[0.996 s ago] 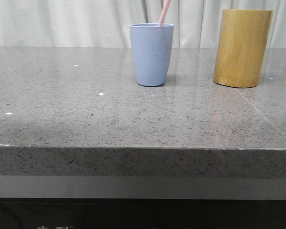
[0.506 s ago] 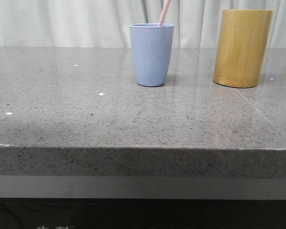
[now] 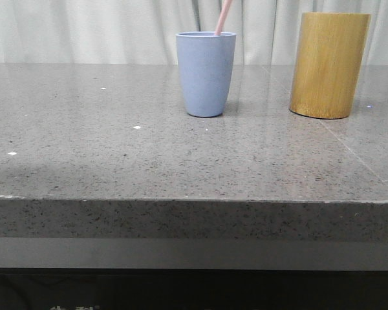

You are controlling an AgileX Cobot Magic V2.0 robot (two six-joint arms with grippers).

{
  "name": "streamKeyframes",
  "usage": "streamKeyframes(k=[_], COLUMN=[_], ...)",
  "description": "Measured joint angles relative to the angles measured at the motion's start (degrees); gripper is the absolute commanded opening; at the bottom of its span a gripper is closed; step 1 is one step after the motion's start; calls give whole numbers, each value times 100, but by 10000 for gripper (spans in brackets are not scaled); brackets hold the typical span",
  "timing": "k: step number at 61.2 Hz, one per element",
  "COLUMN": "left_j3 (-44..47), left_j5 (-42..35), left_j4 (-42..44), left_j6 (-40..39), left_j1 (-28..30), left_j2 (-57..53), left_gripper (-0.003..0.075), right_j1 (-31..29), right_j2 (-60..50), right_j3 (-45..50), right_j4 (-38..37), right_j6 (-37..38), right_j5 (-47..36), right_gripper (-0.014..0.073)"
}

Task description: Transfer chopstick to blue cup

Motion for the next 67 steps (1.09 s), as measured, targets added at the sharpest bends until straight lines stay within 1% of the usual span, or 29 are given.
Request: streamKeyframes(k=[29, 34, 38, 42, 48, 54, 58, 62, 67], left_j3=[14, 188, 449, 807, 1742, 2920, 3735, 4389, 5096], left_j5=[0, -150, -538, -1016, -1989, -2980, -3474, -3820, -3971], left_j4=[0, 0, 54, 113, 160, 172, 172, 172, 172], left_j6=[0, 0, 0, 0, 0, 0, 0, 0, 0], left_j1=[0, 38, 168, 421, 899, 1406, 1711, 1960, 2236], left_j2=[0, -111, -335, -693, -1410, -2447, -3145, -3817, -4595], left_gripper=[-19, -19, -19, -19, -19, -19, -19, -19, -19], right_j1=[0, 0, 0, 0, 0, 0, 0, 0, 0], right_j2=[0, 0, 0, 0, 0, 0, 0, 0, 0], right_j3=[0, 0, 0, 0, 0, 0, 0, 0, 0], right_j4=[0, 0, 0, 0, 0, 0, 0, 0, 0], right_j6=[4, 4, 4, 4, 4, 4, 4, 4, 4], right_j5=[0, 0, 0, 0, 0, 0, 0, 0, 0], right_gripper=[-117, -117, -117, -117, -117, -117, -117, -117, -117])
